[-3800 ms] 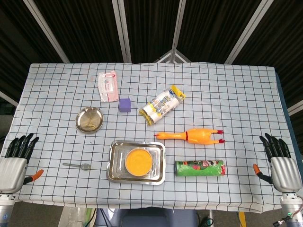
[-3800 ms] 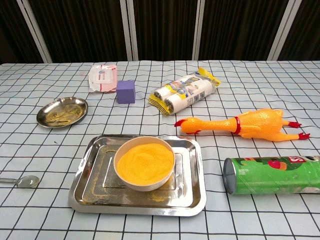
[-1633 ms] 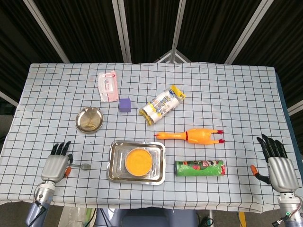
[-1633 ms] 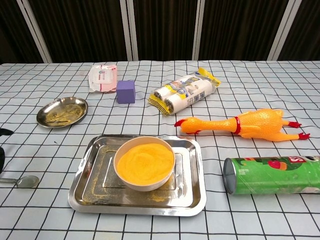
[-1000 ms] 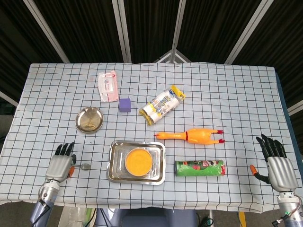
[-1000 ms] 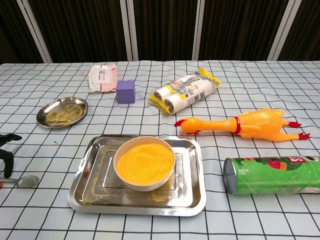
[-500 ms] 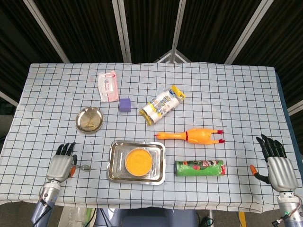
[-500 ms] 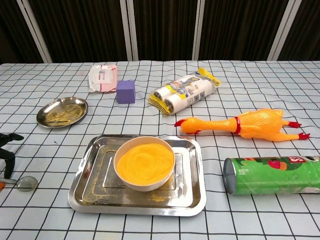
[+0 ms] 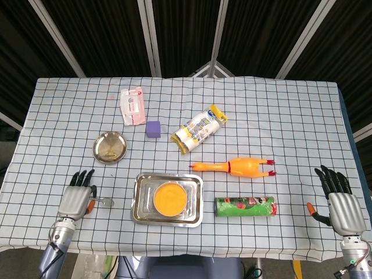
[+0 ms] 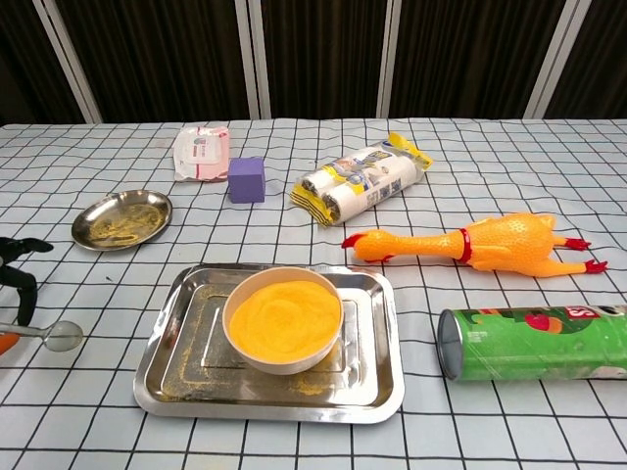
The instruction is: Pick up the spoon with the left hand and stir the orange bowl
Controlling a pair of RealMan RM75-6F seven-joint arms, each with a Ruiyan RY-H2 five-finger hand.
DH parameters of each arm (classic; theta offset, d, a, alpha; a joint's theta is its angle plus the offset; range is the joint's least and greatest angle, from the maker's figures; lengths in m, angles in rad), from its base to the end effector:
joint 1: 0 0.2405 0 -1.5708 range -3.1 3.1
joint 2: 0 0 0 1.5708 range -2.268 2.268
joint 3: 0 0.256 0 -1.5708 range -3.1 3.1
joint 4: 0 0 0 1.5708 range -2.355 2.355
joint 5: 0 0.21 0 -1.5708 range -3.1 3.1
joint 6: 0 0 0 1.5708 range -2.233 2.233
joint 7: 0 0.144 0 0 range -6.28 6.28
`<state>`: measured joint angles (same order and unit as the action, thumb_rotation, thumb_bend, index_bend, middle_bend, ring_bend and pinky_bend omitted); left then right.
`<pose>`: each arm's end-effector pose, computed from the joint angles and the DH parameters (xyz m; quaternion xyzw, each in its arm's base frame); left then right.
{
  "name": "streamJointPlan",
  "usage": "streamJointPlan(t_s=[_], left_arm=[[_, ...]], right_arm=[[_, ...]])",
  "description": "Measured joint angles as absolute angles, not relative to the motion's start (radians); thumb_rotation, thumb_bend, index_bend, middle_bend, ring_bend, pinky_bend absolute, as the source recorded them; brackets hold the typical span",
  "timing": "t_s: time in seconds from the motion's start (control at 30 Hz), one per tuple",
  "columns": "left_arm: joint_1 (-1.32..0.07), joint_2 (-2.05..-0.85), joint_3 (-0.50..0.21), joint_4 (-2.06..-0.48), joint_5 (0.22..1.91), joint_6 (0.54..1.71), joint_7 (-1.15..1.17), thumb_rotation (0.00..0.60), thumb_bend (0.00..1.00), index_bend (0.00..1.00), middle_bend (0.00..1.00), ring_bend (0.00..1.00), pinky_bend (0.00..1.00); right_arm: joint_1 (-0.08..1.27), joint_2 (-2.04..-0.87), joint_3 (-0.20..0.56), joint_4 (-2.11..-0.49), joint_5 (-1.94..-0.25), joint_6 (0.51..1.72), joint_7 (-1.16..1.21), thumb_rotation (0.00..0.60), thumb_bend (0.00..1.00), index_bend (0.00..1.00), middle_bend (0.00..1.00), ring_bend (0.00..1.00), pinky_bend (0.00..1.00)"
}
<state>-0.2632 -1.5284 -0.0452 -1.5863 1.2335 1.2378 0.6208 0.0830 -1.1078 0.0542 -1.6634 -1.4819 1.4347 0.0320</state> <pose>-0.2605 0.2151 0.0016 -0.6985 -0.3885 -0.2513 0.5458 -0.3065 -0.1804 0.1526 0.5840 -0.4269 0.3937 0.5672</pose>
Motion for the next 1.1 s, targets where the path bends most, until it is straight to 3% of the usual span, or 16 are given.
streamJointPlan(t_s=[0.47,1.1], left_arm=[[-0.338,-1.578,-0.096,-1.715,1.199,1.24,0.783,0.6,0.58,0.54,0.03,0.0,0.0],[-0.448,-1.717,-0.168,-1.733,1.026,1.227,0.94,0.6,0.58,0.54,0.04,0.0,0.0]], right_arm=[[0.085,-1.105,0.055,-1.666,-1.475,1.427,0.042,0.6,0.37,0.0,0.0,0.0,0.0],[0.093,-1.105,0.062,-1.662,-1.451,1.403,0.059,0.6,0.37,0.0,0.0,0.0,0.0]])
